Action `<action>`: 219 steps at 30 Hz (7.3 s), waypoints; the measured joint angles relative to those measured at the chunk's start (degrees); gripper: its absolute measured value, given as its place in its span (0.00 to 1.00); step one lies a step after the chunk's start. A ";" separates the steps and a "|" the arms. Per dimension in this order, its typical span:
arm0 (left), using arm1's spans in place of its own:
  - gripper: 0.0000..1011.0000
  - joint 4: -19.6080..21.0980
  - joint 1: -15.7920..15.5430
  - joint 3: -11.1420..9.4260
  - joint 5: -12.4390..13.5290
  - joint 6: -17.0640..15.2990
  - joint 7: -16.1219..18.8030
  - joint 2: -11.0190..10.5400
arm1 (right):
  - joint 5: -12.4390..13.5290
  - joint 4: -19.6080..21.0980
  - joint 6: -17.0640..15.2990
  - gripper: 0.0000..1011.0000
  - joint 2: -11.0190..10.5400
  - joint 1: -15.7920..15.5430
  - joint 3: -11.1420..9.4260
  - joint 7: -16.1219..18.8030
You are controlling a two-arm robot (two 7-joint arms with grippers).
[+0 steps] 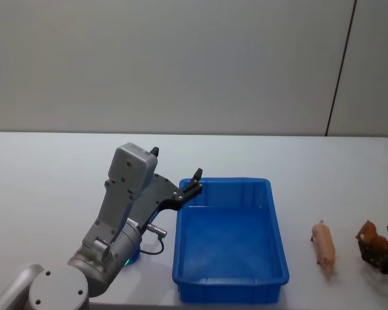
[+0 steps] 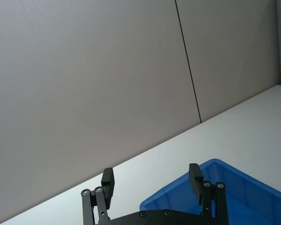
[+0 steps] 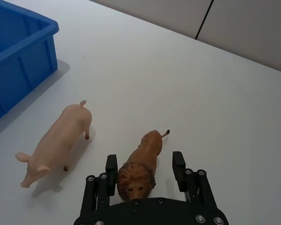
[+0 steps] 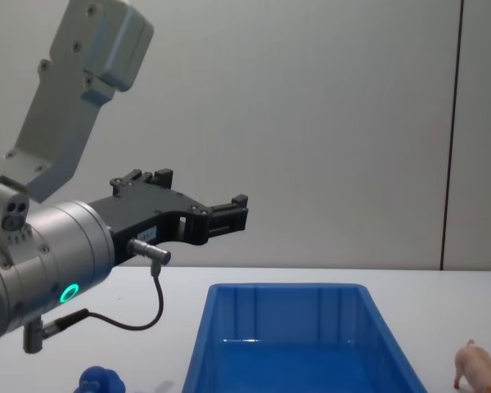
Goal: Pick up the two dolls from the table and place them into the box.
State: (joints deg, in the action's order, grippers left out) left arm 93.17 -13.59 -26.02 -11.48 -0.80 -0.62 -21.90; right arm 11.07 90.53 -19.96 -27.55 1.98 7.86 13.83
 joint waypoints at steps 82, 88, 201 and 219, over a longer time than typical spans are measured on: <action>0.99 0.00 0.00 0.00 0.00 0.00 0.00 0.00 | -1.04 9.68 -4.03 0.99 11.98 6.85 8.85 4.95; 0.99 0.00 0.00 0.00 0.00 0.00 0.00 0.00 | 0.59 10.18 -3.85 0.99 10.21 5.72 7.47 3.92; 0.99 0.00 0.00 0.00 0.00 0.00 0.00 0.00 | -3.99 9.28 -7.80 0.54 15.55 6.91 10.92 1.98; 0.99 0.00 0.00 0.00 0.00 0.00 0.00 0.00 | -4.50 7.72 -4.36 0.99 14.81 7.89 10.04 2.74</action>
State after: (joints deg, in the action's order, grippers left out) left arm 93.18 -13.59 -26.02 -11.48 -0.80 -0.63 -21.89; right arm 6.57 98.25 -24.32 -12.73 9.88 17.91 16.57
